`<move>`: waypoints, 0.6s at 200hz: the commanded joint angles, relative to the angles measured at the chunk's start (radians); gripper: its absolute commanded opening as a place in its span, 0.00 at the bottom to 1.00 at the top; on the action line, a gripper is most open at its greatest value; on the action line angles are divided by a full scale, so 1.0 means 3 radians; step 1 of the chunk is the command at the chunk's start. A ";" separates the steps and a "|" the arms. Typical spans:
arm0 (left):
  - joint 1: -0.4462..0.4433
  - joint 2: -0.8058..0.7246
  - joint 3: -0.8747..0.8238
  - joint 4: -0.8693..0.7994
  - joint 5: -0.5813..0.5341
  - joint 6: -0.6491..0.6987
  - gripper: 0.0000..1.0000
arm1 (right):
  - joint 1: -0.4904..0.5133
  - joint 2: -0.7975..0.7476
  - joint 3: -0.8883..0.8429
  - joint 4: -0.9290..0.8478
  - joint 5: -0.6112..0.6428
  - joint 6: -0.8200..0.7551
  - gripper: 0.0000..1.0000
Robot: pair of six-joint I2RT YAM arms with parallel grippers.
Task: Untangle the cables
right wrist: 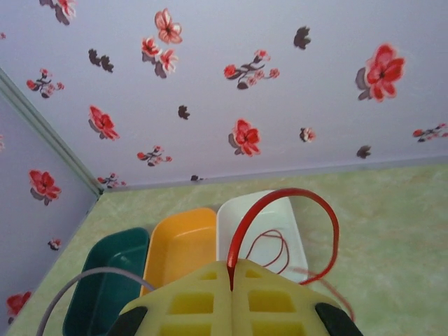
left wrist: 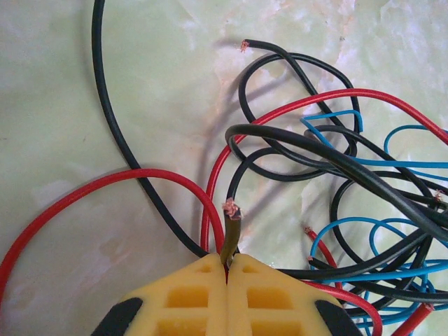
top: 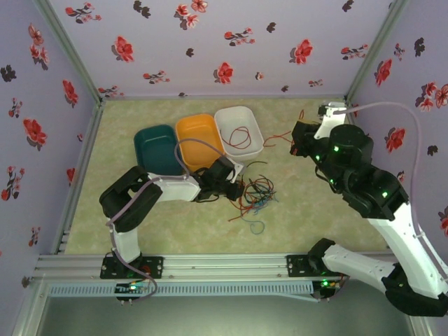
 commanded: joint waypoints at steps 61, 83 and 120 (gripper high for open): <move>-0.0028 -0.0556 -0.0033 -0.0246 -0.0212 0.0125 0.46 | -0.0015 0.0407 0.0376 -0.0099 0.0506 -0.0303 0.00; -0.0026 -0.0840 -0.0066 -0.0396 -0.0375 0.0184 0.61 | -0.0030 0.0583 0.0413 0.0020 0.0528 -0.0386 0.00; -0.0020 -0.1356 -0.0159 -0.0690 -0.0869 0.0303 0.96 | -0.0134 0.0997 0.0653 0.0195 0.0269 -0.0488 0.00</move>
